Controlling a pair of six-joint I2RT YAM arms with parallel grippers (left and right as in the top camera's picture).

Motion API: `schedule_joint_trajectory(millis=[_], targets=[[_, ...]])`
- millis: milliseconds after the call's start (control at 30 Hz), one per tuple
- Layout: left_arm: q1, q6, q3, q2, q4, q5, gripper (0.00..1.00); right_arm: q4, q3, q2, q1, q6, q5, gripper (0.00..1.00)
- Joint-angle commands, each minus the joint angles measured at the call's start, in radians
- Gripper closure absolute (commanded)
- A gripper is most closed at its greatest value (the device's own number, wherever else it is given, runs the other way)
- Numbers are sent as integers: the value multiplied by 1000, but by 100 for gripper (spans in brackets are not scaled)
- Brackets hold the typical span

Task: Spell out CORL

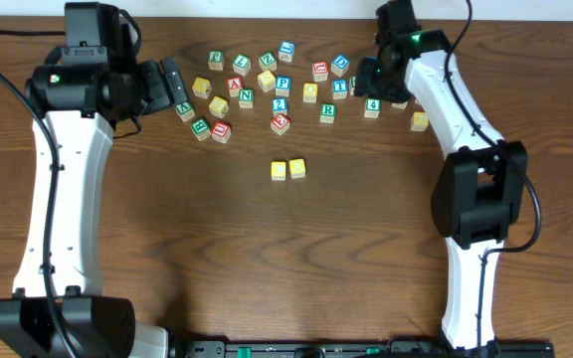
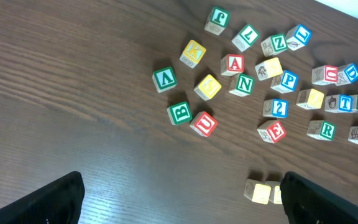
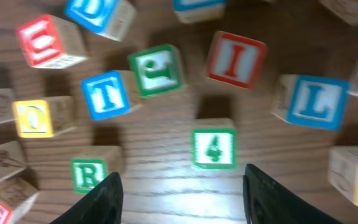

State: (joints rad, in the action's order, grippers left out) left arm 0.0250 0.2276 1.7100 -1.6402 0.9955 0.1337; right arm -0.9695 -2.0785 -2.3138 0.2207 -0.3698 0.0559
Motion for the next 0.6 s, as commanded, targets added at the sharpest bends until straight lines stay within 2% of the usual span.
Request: schedule_joint_trajectory(millis=[0, 333, 567], targets=[[5, -14, -4, -19, -10, -4, 1, 29, -19, 34, 75, 19, 2, 42], [19, -48, -4, -19, 95, -224, 1, 80, -19, -31, 168, 3, -97, 41], [42, -47, -4, -19, 99, -224, 1, 90, -19, -93, 168, -12, -99, 40]])
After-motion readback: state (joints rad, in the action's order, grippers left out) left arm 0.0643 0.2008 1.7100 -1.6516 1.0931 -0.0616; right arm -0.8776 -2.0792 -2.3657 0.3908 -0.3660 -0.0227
